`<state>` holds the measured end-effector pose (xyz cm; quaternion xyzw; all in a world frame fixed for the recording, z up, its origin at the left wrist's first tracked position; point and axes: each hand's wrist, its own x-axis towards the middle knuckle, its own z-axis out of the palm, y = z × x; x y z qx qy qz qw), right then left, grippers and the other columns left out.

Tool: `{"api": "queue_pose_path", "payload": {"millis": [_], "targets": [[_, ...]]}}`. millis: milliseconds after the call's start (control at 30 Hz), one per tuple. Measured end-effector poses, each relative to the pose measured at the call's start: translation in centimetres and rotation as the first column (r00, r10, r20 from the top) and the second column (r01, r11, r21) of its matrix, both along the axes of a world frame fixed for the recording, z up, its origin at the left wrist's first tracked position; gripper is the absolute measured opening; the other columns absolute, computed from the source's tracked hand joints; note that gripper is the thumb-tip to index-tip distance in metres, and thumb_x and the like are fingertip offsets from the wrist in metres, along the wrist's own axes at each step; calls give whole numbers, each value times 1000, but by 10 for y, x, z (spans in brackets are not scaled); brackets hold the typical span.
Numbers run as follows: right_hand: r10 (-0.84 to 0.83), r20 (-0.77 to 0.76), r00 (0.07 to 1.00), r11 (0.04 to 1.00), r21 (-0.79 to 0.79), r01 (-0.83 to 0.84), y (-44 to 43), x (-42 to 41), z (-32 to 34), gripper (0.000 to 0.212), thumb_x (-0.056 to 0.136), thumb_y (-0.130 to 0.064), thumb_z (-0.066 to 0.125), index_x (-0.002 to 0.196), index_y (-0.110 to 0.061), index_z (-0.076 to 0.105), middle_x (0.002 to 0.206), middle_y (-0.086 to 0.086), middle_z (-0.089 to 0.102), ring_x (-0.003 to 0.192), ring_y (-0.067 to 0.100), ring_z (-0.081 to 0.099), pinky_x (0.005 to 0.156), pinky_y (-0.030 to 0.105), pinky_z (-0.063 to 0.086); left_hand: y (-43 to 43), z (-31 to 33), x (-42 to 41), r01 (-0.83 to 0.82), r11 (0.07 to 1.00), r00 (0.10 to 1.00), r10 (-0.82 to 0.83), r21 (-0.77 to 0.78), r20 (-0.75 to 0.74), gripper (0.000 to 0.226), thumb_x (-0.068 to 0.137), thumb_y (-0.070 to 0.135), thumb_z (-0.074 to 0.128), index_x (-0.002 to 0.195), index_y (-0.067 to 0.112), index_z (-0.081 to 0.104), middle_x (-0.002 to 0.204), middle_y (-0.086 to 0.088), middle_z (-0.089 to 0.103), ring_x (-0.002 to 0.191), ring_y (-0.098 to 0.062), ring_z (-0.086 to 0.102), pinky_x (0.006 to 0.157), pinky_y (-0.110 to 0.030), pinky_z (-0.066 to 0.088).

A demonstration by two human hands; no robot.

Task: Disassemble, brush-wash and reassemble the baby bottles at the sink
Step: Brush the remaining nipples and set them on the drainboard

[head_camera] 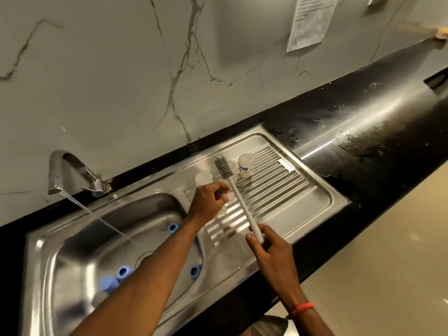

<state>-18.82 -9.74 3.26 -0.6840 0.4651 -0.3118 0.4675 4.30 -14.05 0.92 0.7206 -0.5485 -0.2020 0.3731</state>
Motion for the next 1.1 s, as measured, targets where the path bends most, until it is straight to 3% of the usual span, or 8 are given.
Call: {"api": "queue_pose_path", "payload": {"millis": [100, 333, 533, 667, 867, 1100], "targets": [[-38, -7, 999, 999, 5, 38, -5, -14, -8, 15, 92, -34, 67, 106, -40, 65, 74, -5, 64, 66, 13, 59, 58, 20, 50, -15, -17, -7, 24, 997, 1000, -24, 73, -3, 24, 83, 8, 78, 104, 16, 74, 90, 8, 72, 82, -3, 68, 80, -27, 60], [-80, -16, 997, 995, 63, 81, -13, -35, -21, 19, 91, -34, 67, 111, -36, 64, 74, -5, 63, 66, 14, 62, 57, 22, 54, -38, -42, -19, 34, 985, 993, -53, 168, 108, 28, 83, 18, 79, 110, 25, 72, 98, 9, 73, 89, -4, 68, 82, -32, 60], [-85, -45, 995, 993, 80, 88, -17, -39, -26, 31, 88, -44, 62, 115, -31, 65, 73, -8, 62, 68, 11, 62, 60, 20, 53, -44, -46, -27, -13, 990, 965, -24, 138, 260, 31, 86, 20, 78, 114, 28, 68, 108, 4, 74, 101, -13, 68, 82, -31, 58], [-56, -40, 998, 996, 60, 58, -19, -37, -22, 27, 88, -43, 62, 113, -33, 64, 69, -8, 61, 66, 12, 61, 60, 19, 53, -38, -41, -26, -23, 997, 952, -1, 76, 306, 39, 80, 27, 83, 115, 25, 65, 112, -3, 72, 104, -21, 67, 82, -36, 58], [111, -52, 992, 994, 30, -109, -18, -19, -11, 23, 88, -47, 61, 109, -39, 62, 72, -7, 64, 67, 11, 60, 57, 18, 50, 5, -30, -11, -84, 995, 947, 99, -63, 306, 42, 80, 32, 82, 116, 20, 65, 103, -5, 70, 95, -21, 66, 73, -37, 59], [311, -107, 944, 949, 87, -303, 0, 17, -10, 20, 90, -44, 67, 108, -37, 66, 73, -6, 66, 70, 5, 62, 59, 24, 51, 98, -40, 29, -247, 968, 942, 248, -35, 226, 20, 88, 41, 66, 104, 29, 73, 94, 5, 72, 85, -13, 65, 74, -30, 54]]}}
